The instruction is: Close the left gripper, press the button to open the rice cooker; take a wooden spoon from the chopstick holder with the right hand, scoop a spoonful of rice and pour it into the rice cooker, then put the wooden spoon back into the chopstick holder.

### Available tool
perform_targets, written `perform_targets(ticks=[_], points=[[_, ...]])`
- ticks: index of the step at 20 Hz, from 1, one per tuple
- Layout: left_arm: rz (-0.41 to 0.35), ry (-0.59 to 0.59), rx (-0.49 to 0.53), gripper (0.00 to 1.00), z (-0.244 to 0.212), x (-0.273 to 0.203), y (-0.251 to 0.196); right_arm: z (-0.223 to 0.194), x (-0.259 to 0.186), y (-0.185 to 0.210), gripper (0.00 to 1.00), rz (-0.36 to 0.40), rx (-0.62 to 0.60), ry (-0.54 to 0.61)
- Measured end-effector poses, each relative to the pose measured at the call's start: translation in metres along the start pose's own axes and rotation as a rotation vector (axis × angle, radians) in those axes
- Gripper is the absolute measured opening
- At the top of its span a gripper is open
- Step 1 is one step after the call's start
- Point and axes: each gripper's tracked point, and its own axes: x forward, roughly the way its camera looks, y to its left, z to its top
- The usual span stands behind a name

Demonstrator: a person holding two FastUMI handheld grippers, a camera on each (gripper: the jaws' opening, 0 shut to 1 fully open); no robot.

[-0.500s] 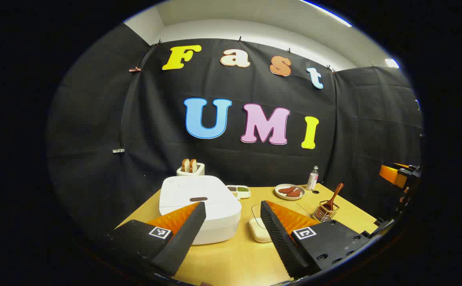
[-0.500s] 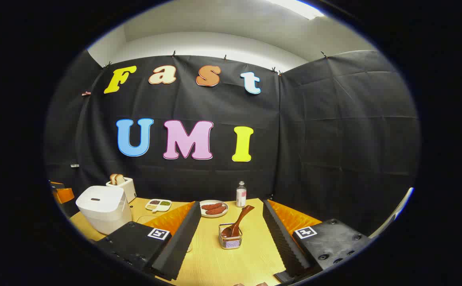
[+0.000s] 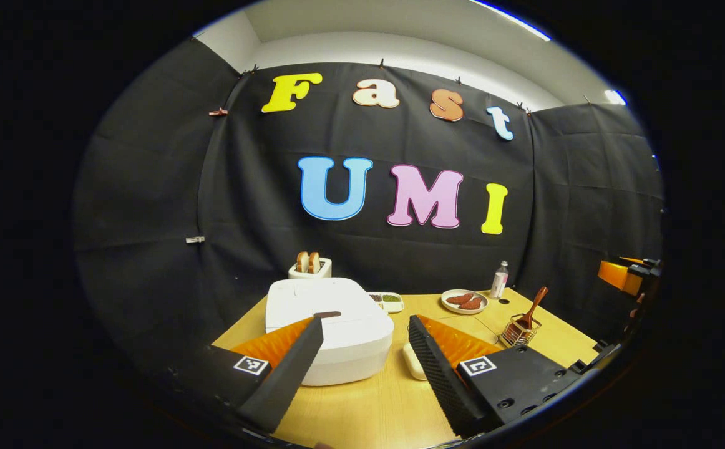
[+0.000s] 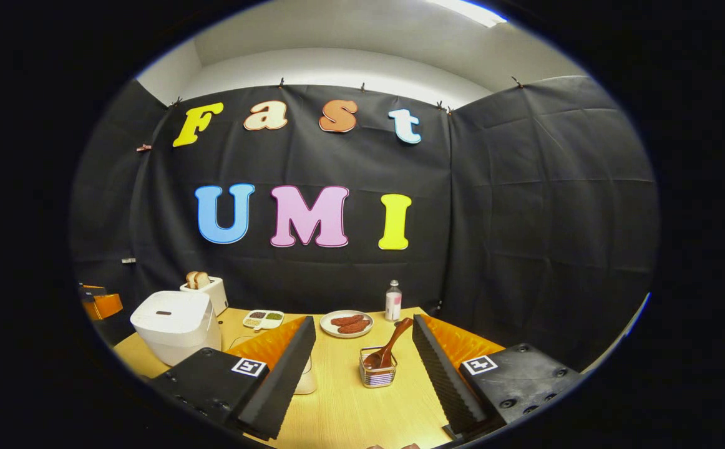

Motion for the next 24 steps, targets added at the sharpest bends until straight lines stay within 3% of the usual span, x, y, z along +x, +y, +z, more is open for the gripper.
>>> perform_targets(ticks=[7,14,17,21,24], points=[[-0.016,0.005,-0.008,0.95,0.003,0.011,0.0,-0.002,-0.006,0.0,0.98,0.0,-0.003,0.008],[0.016,-0.002,0.051,0.95,0.026,0.041,0.026,-0.01,-0.012,-0.011,0.98,-0.036,0.0,0.026],[0.044,0.02,0.033,0.95,0.034,0.06,0.041,-0.014,-0.016,-0.017,0.98,-0.057,0.001,0.036],[0.065,0.068,-0.014,0.81,0.032,0.089,0.059,-0.017,-0.021,-0.025,0.96,-0.087,0.004,0.045],[0.029,0.125,-0.084,0.62,0.026,0.111,0.064,-0.018,-0.026,-0.031,0.98,-0.111,-0.009,0.053]])
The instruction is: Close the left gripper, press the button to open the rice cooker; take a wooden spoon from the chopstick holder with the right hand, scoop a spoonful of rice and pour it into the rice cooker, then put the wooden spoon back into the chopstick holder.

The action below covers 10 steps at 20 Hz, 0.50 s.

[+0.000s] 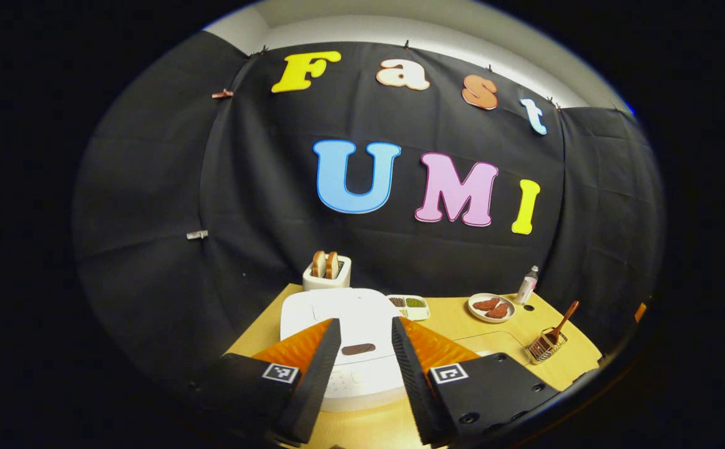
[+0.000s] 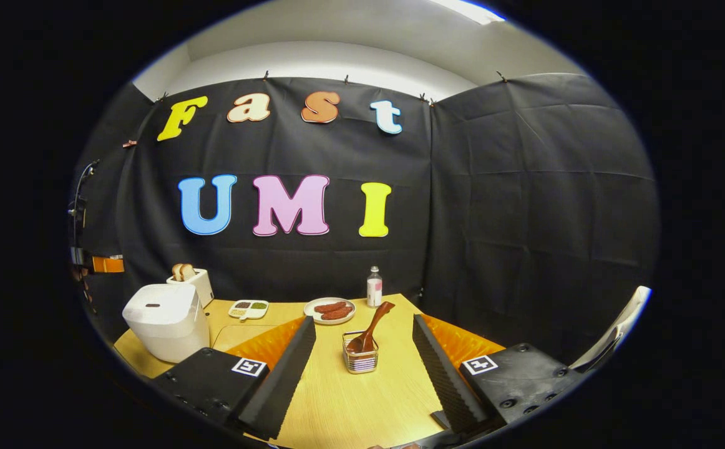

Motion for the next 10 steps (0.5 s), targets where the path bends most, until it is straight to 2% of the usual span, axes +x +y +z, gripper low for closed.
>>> perform_targets(ticks=[1,2,7,10], points=[[-0.018,0.015,-0.023,0.58,0.0,0.009,0.001,0.0,-0.002,-0.002,0.98,-0.009,-0.004,0.003],[-0.033,0.029,-0.035,0.47,-0.002,0.019,0.002,0.0,-0.004,-0.005,0.98,-0.018,-0.007,0.006],[-0.061,0.118,-0.042,0.25,-0.02,0.064,0.008,-0.006,-0.01,-0.013,0.98,-0.053,-0.019,0.033],[-0.062,0.162,0.007,0.11,-0.034,0.081,0.009,-0.008,-0.015,-0.014,0.98,-0.07,-0.016,0.046]])
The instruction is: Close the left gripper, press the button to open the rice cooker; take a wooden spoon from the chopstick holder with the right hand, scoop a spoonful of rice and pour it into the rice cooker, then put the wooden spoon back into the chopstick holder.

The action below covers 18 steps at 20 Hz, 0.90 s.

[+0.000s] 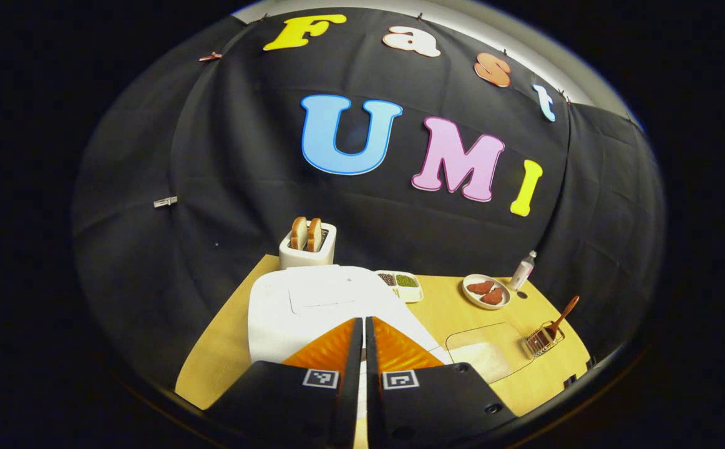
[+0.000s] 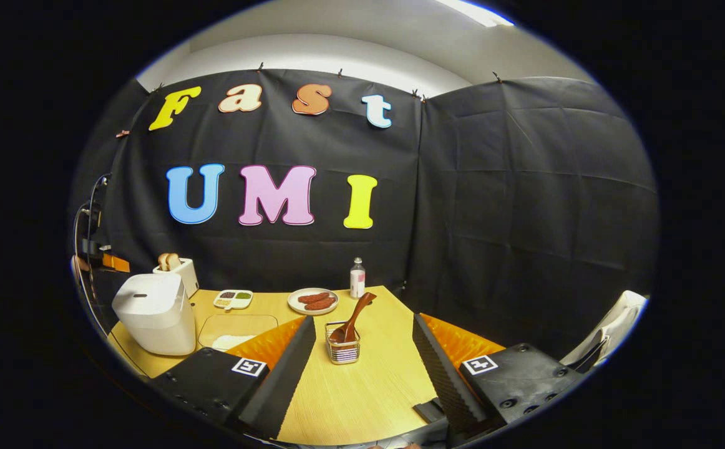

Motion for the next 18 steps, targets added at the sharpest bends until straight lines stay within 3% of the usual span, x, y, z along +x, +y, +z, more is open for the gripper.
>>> perform_targets(ticks=[10,18], points=[[-0.003,0.162,0.029,0.06,-0.057,0.04,-0.002,-0.011,-0.001,0.015,0.98,-0.003,0.002,0.052],[-0.011,0.16,-0.026,0.07,-0.065,0.044,-0.003,-0.016,0.001,0.04,0.98,0.058,-0.03,0.064]])
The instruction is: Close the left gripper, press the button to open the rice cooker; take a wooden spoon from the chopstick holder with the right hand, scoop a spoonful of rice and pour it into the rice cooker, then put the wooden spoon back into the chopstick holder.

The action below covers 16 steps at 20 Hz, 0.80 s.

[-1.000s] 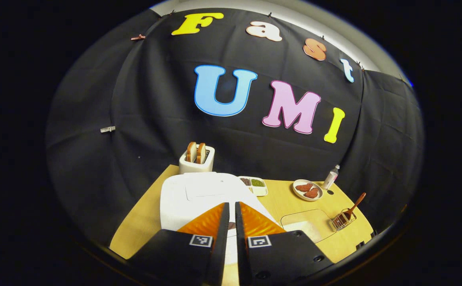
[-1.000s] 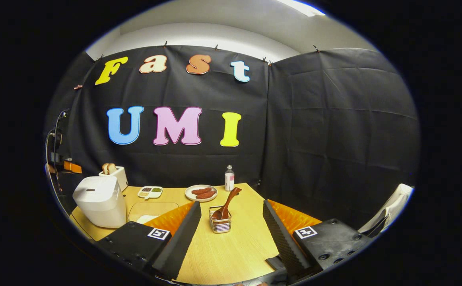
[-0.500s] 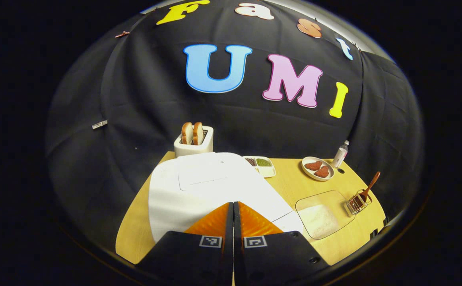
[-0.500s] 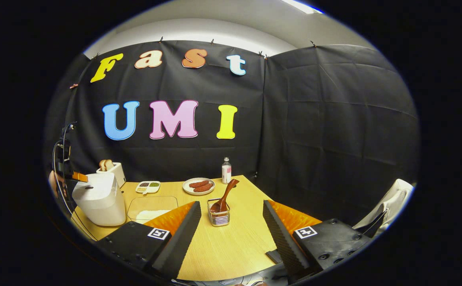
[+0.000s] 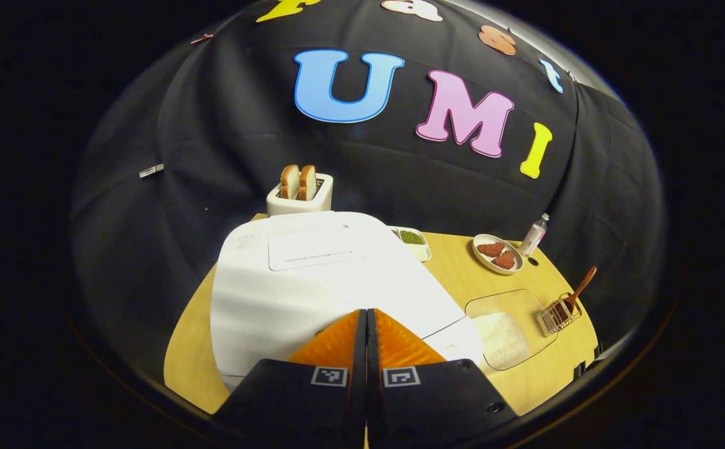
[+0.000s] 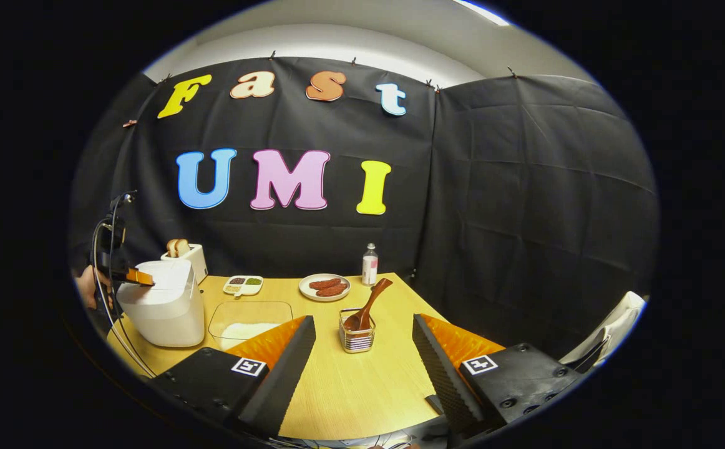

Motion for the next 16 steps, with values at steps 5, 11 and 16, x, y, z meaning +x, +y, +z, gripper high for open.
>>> perform_targets(ticks=[5,11,16], points=[[0.028,-0.11,0.083,0.07,0.033,-0.02,-0.003,0.01,0.006,-0.001,0.98,0.015,-0.001,-0.023],[0.086,-0.392,0.1,0.06,0.113,-0.089,-0.025,0.026,0.035,-0.013,0.98,0.028,-0.003,-0.047],[0.071,-0.444,0.094,0.09,0.098,-0.134,-0.058,0.034,0.086,-0.022,0.98,0.069,0.003,-0.059]])
